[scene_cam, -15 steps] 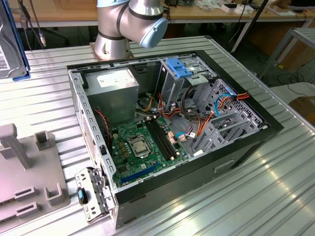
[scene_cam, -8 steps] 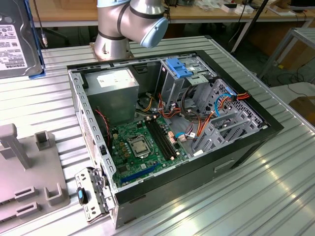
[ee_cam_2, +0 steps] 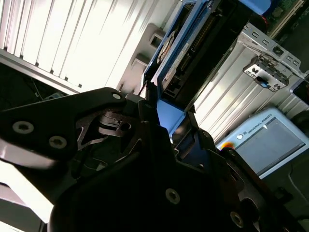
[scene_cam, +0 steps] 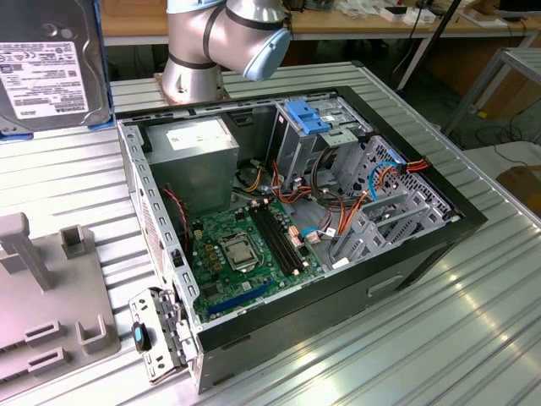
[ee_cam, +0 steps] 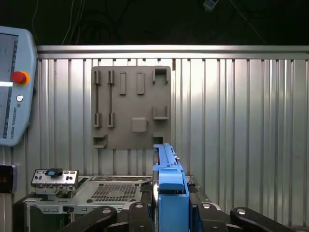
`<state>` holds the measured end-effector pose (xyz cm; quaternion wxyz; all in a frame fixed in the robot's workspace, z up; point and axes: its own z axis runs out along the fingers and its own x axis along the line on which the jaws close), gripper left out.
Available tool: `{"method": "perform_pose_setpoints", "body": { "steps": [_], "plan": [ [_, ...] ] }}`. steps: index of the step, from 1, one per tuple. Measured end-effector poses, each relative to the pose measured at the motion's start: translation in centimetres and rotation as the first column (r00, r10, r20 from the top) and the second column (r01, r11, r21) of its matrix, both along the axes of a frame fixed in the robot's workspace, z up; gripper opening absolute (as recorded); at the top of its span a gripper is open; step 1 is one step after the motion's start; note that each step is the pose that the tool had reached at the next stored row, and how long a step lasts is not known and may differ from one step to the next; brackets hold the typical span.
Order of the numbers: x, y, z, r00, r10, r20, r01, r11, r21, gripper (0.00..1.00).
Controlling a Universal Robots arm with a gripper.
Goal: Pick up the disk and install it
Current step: 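Pick up the disk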
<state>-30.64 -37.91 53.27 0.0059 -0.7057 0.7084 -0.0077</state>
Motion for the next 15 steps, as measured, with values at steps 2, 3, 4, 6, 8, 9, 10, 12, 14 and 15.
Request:
{"method": "perform_pose_setpoints", "body": {
  "steps": [2,3,4,6,8,9,10,12,14,15],
  "plan": [
    [1.29,0.0,-0.03,1.0,0.0,-0.0002,0.0,1.0,-0.0001,0.37],
    [1.79,0.0,-0.04,1.0,0.0,-0.0001,0.0,1.0,0.0,0.37],
    [2.45,0.0,-0.06,1.0,0.0,0.0,0.0,1.0,0.0,0.37],
    [3.57,0.0,-0.08,1.0,0.0,-0.0001,0.0,1.0,-0.0001,0.37],
    [4.69,0.0,-0.13,1.0,0.0,0.0,0.0,1.0,0.0,0.37],
    [5.53,0.0,-0.16,1.0,0.0,0.0,0.0,1.0,0.0,0.37],
    [6.06,0.0,-0.18,1.0,0.0,-0.0001,0.0,1.0,0.0,0.37],
    [7.6,0.0,-0.25,1.0,0.0,-0.0001,0.0,1.0,-0.0001,0.37],
    [8.79,0.0,-0.3,1.0,0.0,0.0,0.0,1.0,0.0,0.37],
    [9.36,0.0,-0.33,1.0,0.0,0.0,0.0,1.0,0.0,0.37]
  ]
}}
